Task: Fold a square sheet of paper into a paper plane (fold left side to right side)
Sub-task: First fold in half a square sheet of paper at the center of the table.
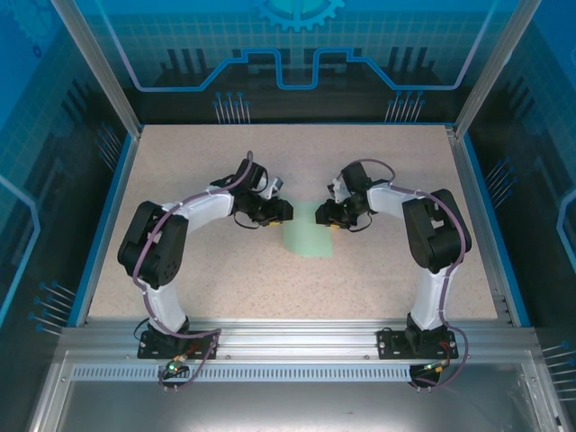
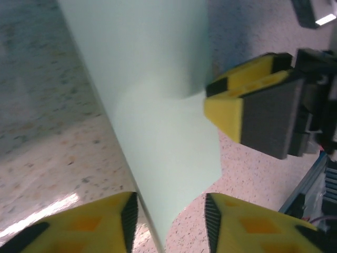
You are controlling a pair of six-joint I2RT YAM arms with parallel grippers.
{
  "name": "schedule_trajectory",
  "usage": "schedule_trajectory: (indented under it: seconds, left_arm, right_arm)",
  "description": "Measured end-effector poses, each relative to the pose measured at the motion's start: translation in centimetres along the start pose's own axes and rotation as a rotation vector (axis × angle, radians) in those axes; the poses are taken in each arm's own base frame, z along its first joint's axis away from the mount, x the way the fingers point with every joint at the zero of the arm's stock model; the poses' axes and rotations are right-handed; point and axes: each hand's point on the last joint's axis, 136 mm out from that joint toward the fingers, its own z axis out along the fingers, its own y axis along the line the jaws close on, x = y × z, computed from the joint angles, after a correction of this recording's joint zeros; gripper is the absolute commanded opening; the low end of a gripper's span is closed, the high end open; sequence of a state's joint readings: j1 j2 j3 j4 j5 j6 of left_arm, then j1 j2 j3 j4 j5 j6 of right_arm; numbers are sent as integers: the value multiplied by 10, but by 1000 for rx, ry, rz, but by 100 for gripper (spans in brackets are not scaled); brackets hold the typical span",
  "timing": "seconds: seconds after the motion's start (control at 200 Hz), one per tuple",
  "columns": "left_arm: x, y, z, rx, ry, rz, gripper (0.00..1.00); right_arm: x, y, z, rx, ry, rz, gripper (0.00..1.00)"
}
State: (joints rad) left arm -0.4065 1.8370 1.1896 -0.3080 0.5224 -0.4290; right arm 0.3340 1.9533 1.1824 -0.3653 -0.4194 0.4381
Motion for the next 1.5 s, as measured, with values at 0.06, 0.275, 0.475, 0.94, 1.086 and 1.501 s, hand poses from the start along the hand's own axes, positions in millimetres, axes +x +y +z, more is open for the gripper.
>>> schedule_trajectory:
  seconds: [0.06, 0.275, 0.475, 0.94, 1.086, 1.501]
  left_arm:
    - [1, -8, 4, 17, 7, 2, 55]
    - [3, -25, 21, 71, 39, 11, 66]
    - [5, -27, 30, 82, 53, 0, 60]
    - [-2, -31, 34, 92, 39, -8, 26]
    - [-2, -30, 34, 92, 39, -9, 25]
    - [-1, -22, 35, 47, 34, -15, 48]
  right_arm:
    - [0, -1, 1, -3, -4, 2, 43]
    - [0, 1, -1, -91, -39, 33, 45]
    - [-1, 3, -8, -145, -49, 65, 49]
    - [-19, 42, -41, -297, -129, 47, 51]
    - [-14, 50, -33, -323, -101, 54, 43]
    - [-11, 45, -23, -282, -65, 56, 0]
